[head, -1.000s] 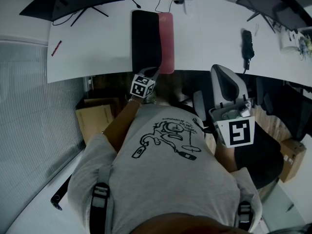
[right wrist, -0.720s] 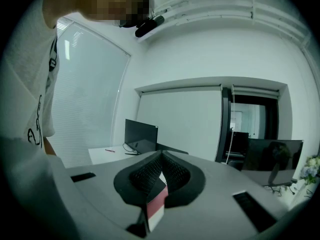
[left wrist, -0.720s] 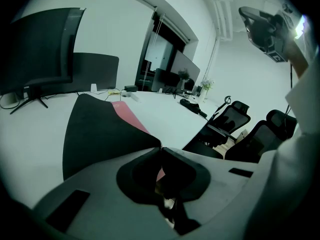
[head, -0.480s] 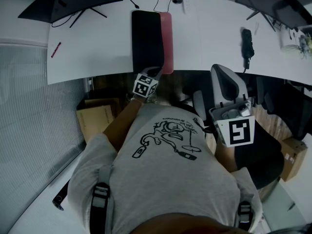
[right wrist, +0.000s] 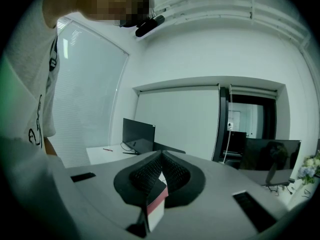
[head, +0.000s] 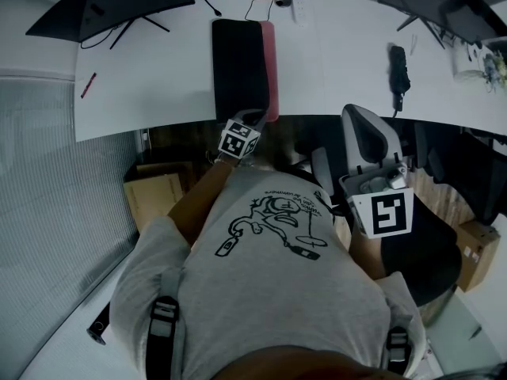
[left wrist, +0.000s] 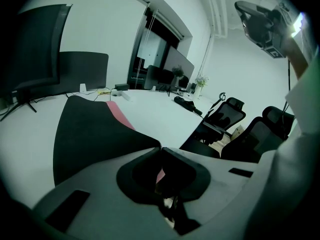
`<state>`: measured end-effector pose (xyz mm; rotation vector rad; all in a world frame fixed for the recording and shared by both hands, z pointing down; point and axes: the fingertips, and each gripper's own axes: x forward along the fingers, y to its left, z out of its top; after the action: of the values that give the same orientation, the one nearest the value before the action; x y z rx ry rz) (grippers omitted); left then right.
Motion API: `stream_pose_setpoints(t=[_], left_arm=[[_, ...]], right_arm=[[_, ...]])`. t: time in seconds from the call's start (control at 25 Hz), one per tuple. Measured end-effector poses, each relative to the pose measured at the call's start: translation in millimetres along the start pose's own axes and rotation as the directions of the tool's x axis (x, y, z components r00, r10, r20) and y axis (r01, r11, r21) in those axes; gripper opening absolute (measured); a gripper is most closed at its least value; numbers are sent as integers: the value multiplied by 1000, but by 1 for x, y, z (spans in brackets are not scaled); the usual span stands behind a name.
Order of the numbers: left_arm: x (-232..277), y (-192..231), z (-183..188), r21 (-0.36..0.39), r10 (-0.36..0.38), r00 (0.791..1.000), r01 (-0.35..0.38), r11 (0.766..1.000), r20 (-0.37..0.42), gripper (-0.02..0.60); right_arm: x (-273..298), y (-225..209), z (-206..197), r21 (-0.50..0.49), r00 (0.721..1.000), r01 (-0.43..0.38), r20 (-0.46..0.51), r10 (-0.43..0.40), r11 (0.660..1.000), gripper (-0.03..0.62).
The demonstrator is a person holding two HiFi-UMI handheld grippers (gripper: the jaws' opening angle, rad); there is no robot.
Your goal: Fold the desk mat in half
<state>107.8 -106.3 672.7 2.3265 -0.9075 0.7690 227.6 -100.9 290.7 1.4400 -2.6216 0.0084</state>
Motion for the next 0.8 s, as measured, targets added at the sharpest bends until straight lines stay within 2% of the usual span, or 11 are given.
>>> stream_pose_setpoints(t=[0.8], left_arm=[[25,-16,2,42,-65,997,67,997,-41,32]], right_arm=[[-5,-15,3,-20,999,43,-12,-43,999,6]])
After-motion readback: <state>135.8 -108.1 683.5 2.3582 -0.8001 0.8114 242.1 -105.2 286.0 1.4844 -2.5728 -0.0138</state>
